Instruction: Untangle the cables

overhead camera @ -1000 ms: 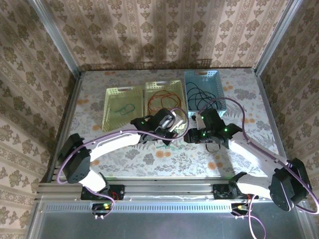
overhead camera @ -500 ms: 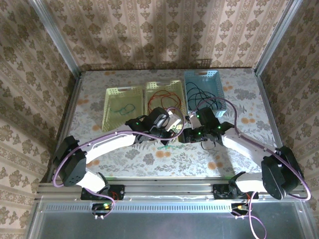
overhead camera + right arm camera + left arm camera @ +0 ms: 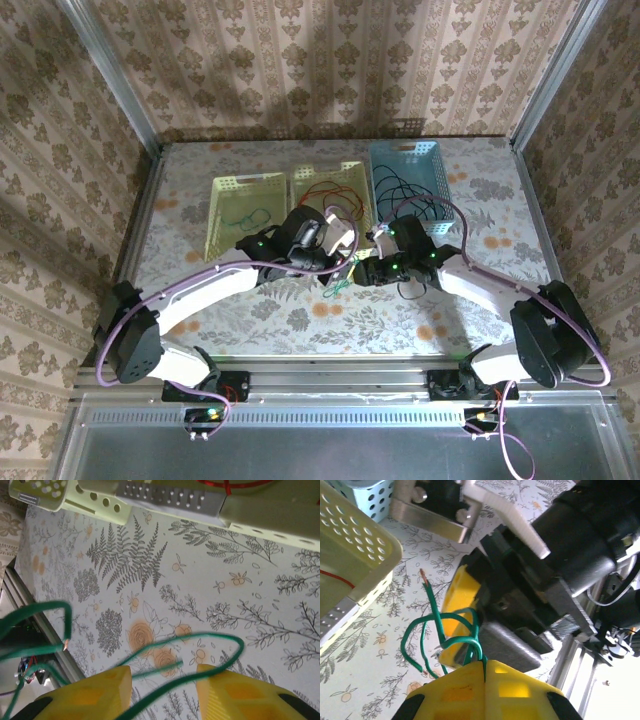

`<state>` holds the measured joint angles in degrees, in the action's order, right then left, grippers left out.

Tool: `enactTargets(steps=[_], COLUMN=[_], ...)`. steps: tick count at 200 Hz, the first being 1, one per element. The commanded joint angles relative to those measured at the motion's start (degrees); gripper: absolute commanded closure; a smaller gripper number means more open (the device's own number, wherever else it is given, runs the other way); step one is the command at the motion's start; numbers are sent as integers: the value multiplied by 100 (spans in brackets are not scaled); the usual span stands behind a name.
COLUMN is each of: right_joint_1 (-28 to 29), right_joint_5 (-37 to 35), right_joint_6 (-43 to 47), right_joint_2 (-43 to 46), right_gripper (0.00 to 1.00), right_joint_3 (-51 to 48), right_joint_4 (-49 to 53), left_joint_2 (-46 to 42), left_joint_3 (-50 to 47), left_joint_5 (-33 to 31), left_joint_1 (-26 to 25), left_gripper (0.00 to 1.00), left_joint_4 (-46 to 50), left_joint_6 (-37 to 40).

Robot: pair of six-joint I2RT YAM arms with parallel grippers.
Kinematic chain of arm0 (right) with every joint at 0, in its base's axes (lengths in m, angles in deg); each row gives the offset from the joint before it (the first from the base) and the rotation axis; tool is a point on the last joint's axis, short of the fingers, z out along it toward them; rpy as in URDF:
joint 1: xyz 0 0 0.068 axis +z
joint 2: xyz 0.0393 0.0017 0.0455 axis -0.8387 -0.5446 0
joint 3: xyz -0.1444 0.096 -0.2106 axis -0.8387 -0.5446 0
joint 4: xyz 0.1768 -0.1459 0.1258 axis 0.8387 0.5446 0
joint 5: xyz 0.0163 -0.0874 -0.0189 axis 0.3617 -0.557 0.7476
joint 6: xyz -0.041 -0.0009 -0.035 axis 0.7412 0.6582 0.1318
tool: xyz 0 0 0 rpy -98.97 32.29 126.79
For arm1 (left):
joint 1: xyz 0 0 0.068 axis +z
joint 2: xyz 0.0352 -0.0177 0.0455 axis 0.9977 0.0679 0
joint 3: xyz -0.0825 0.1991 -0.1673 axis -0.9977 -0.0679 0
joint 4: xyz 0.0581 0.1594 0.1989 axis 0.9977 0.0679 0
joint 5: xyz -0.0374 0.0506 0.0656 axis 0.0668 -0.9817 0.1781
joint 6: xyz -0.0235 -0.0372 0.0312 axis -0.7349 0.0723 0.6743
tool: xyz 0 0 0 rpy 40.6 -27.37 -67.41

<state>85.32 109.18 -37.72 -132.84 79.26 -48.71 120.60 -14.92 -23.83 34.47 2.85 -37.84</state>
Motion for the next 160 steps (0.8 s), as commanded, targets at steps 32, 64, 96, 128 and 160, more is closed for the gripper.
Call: enactTargets(steps=[32,64,96,128,160], right_joint_1=[8,-34,-240,-265,-248], right_joint_5=[204,-270,-1002,-784,-562], right_joint_6=[-263,-376,-516,-570,-621], right_joint_2=[-188,-132,-19,-22,-19], right_gripper=[62,56,54,53,53], right_joint_3=[-40,-60,-206,-225,-222], right_joint_4=[-637,-484,-337,-471,-612], left_joint_2=[-199,-372,-463,-471,-483], left_joint_3=[-145,-234,-321,-325,-318], left_joint_5=[599,254,484,763,882], left_joint_1=[89,108,215,224,224], left_gripper=[100,100,100,100,100], left_joint_4=[-126,-199,-356,-451,-552], left_joint_6=[-155,-120,-234,-293,-364])
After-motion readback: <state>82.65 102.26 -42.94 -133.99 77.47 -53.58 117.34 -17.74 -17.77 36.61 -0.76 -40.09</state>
